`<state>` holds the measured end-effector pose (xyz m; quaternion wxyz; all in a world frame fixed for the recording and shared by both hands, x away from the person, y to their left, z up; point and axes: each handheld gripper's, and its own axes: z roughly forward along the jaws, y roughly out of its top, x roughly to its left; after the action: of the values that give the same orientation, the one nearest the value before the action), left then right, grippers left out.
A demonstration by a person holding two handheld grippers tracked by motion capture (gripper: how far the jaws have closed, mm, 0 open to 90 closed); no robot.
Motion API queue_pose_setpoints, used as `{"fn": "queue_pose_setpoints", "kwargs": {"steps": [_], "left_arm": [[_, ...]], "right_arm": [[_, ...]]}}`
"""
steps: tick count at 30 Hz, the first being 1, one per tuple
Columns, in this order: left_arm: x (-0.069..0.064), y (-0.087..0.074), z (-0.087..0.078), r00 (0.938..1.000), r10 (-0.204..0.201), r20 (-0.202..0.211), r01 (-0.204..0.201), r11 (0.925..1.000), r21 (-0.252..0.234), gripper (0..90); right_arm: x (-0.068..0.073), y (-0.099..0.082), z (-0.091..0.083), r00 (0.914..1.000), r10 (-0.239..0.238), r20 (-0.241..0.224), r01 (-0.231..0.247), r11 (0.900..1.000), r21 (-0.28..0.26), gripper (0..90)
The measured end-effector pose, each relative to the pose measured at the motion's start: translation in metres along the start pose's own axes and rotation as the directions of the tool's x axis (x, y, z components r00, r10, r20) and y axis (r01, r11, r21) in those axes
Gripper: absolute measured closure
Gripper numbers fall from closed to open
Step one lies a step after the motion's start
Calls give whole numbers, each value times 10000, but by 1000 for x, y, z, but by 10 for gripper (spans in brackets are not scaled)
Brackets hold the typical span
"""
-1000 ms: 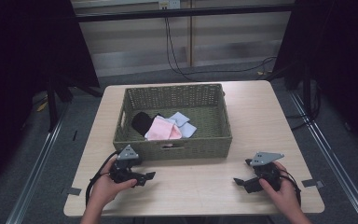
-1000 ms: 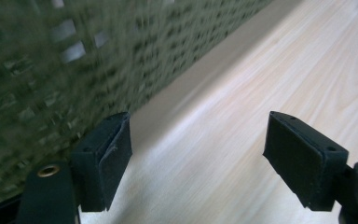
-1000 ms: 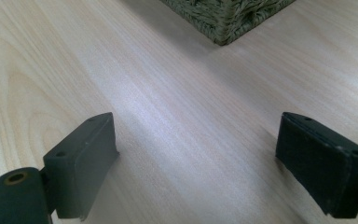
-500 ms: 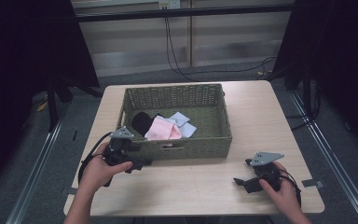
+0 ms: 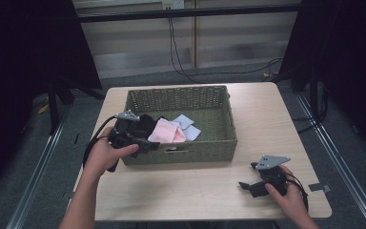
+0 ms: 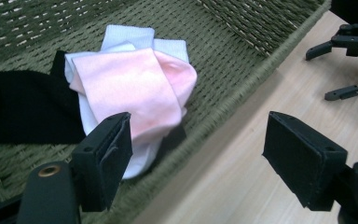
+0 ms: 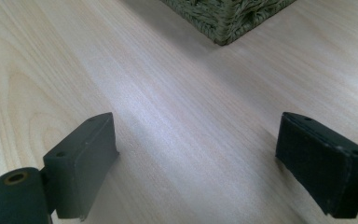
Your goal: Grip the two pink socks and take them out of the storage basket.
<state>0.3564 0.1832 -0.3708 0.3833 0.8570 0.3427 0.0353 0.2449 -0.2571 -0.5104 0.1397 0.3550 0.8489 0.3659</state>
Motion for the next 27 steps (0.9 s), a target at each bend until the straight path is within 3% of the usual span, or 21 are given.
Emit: {"fn": "queue_pose_setpoints", "kwargs": {"steps": [7,17,19,25,27], "left_arm": [[13,12,10,9995,118,-281,-114,9999,129,232],[37,26,25,9980,-210,-590,230,9992,339,256],[41,31,30,9977,-159,-651,203,9975,672,268],[49,37,42,9961,-450,-760,514,9951,841,278],[56,41,50,9961,-480,-740,561,9922,1109,280]], "right_arm": [[0,0,0,10000,-7,-2,7,10000,-8,116],[0,0,0,10000,41,3,-41,10000,21,116],[0,0,0,10000,50,-6,-50,10000,23,116],[0,0,0,10000,56,-19,-56,10000,22,116],[0,0,0,10000,54,-19,-54,10000,24,115]]}}
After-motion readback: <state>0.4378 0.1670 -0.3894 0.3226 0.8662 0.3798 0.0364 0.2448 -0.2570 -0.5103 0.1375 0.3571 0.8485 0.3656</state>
